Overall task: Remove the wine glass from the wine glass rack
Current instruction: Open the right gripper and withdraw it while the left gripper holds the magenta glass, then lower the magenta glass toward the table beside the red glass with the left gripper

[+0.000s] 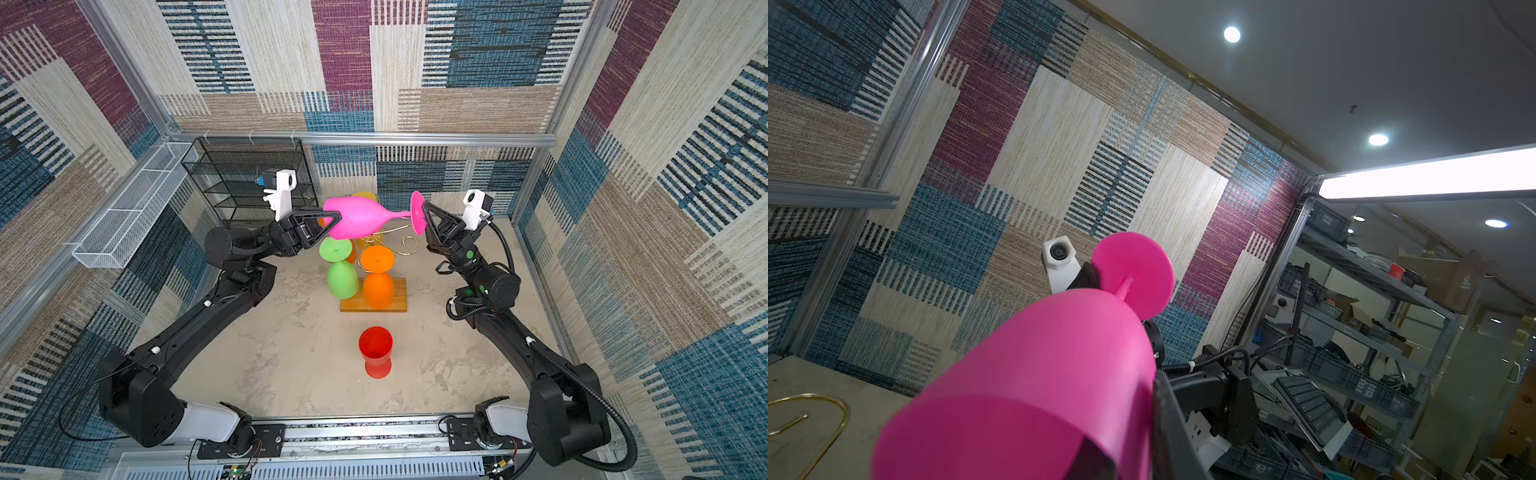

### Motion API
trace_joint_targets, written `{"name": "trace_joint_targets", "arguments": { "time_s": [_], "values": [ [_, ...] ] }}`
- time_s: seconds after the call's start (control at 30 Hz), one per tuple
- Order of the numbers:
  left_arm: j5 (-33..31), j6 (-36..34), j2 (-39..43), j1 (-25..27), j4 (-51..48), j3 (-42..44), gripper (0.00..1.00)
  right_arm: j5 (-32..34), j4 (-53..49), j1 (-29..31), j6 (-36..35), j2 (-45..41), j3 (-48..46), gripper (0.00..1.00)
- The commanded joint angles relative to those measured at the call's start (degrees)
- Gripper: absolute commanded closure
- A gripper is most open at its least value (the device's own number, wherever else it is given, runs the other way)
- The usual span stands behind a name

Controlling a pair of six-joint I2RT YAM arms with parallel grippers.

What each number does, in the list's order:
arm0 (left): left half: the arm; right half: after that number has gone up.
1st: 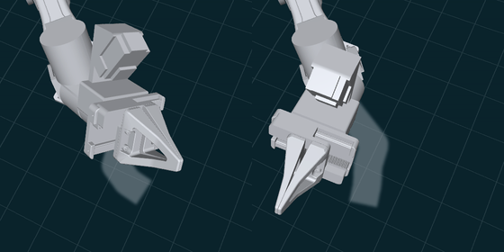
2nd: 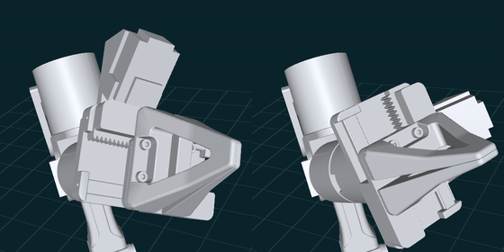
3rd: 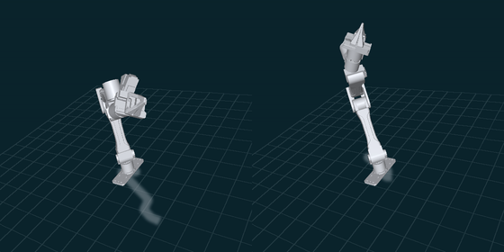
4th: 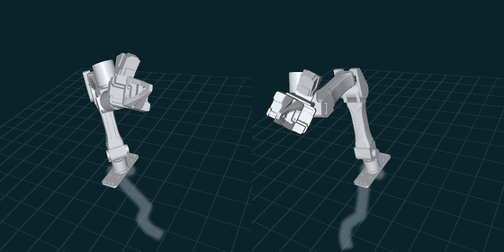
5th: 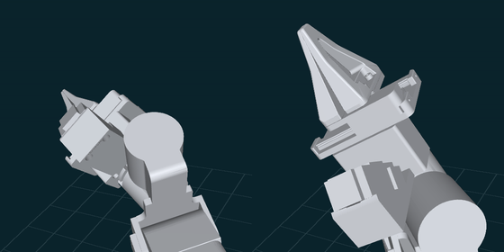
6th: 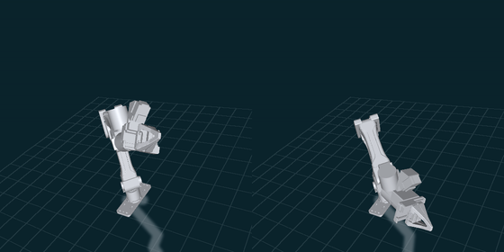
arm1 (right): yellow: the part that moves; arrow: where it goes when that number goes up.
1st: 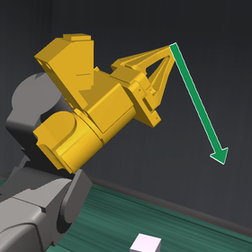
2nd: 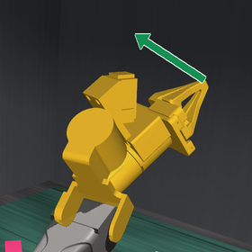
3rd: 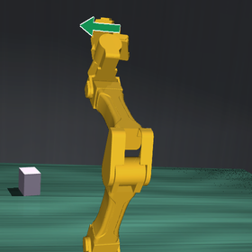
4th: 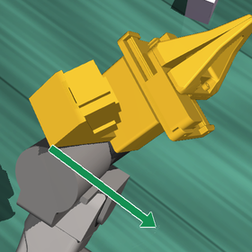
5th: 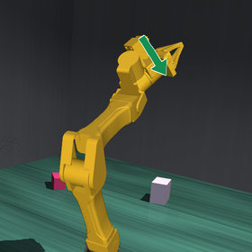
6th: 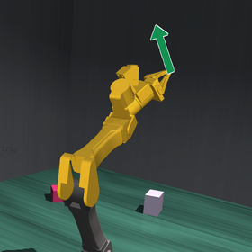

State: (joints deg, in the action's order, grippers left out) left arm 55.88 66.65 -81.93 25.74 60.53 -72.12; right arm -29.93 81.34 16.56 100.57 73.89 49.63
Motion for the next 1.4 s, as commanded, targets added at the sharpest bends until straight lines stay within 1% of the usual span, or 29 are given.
{"name": "trace_joint_targets", "arguments": {
  "time_s": [0.0, 0.1, 0.17, 0.3, 0.4, 0.47, 0.53, 0.57, 0.63, 0.7, 0.73, 0.77, 0.83, 0.87, 0.93, 1.0, 1.03, 1.1, 1.17, 1.2, 1.27, 1.37],
  "values": [
    [2.64, -0.21, 0.96, 0.03, 1.43, 0.23, 0.89, -5.57, 17.67, -0.02, 3.21, 1.05, -0.23, 0.97],
    [2.83, -0.12, 1.49, 0.02, 1.60, 0.45, 0.93, -5.75, 17.15, -0.35, 3.49, 1.27, -0.18, 0.91],
    [2.83, 0.03, 1.75, -0.07, 1.78, 0.59, 1.00, -5.73, 16.80, -0.73, 3.75, 1.28, -0.45, 0.86],
    [2.97, 0.95, 1.69, -0.07, 2.84, 0.69, 1.00, -5.66, 15.78, -1.45, 3.61, 0.98, -1.25, 0.77],
    [3.17, 2.60, 1.36, -0.09, 4.94, 0.57, 1.00, -5.23, 14.58, -2.44, 3.34, 0.27, -2.36, 0.63],
    [3.29, 3.42, 1.25, -0.08, 5.80, 0.37, 1.00, -5.22, 13.63, -3.37, 2.66, -0.38, -2.84, 0.53],
    [3.60, 3.74, 1.25, -0.08, 6.18, 0.22, 1.00, -5.40, 11.08, -4.39, 1.36, -1.62, -3.45, 0.40],
    [3.85, 3.75, 1.33, -0.09, 6.18, 0.12, 1.00, -5.48, 9.56, -4.85, 0.28, -2.52, -3.71, 0.35],
    [4.20, 3.49, 1.64, -0.07, 5.84, -0.12, 1.00, -6.17, 4.19, -6.20, -2.84, -4.85, -4.03, 0.29],
    [4.66, 2.56, 2.23, -0.08, 4.63, -0.30, 1.00, -7.27, -5.58, -7.38, -9.19, -8.67, -3.65, 0.27],
    [4.98, 1.72, 2.59, -0.12, 3.35, -0.44, 1.00, -7.42, -12.43, -7.71, -13.90, -10.88, -3.04, 0.26],
    [5.48, 0.16, 3.18, -0.07, 0.98, -0.65, 1.00, -6.87, -22.71, -7.78, -21.14, -13.93, -1.46, 0.25],
    [5.99, -5.43, 5.16, -0.07, -6.59, -1.03, 1.00, -2.11, -46.85, -7.77, -37.91, -19.48, 4.02, 0.24],
    [6.04, -8.29, 6.25, -0.08, -10.70, -1.26, 1.00, 0.95, -54.56, -7.79, -43.27, -21.43, 6.01, 0.23],
    [6.05, -16.12, 8.75, -0.02, -20.87, -2.11, 1.00, 9.07, -67.07, -7.77, -51.92, -25.31, 9.03, 0.23],
    [6.00, -22.95, 10.95, 0.01, -31.95, -3.66, 1.00, 14.97, -76.05, -7.80, -57.89, -27.67, 11.72, 0.23],
    [5.65, -26.68, 12.14, 0.02, -37.95, -4.87, 1.00, 17.94, -79.49, -7.77, -60.47, -28.74, 12.81, 0.23],
    [4.40, -33.72, 14.43, 0.01, -49.72, -7.38, 1.00, 21.59, -83.21, -7.78, -63.65, -30.37, 13.60, 0.23],
    [1.01, -41.20, 17.13, 0.02, -63.17, -11.13, 1.00, 23.64, -85.52, -7.77, -65.72, -31.54, 13.66, 0.23],
    [-1.14, -45.08, 18.60, 0.02, -70.48, -13.37, 1.00, 24.09, -86.27, -7.85, -66.25, -31.76, 13.66, 0.23],
    [-6.36, -51.08, 21.37, 0.02, -81.90, -17.35, 1.00, 24.56, -87.80, -7.77, -66.95, -31.67, 13.70, 0.23],
    [-16.29, -57.48, 24.35, 0.01, -96.62, -23.21, 1.00, 25.05, -88.46, -7.81, -67.18, -31.05, 13.09, 0.23]
  ]
}}
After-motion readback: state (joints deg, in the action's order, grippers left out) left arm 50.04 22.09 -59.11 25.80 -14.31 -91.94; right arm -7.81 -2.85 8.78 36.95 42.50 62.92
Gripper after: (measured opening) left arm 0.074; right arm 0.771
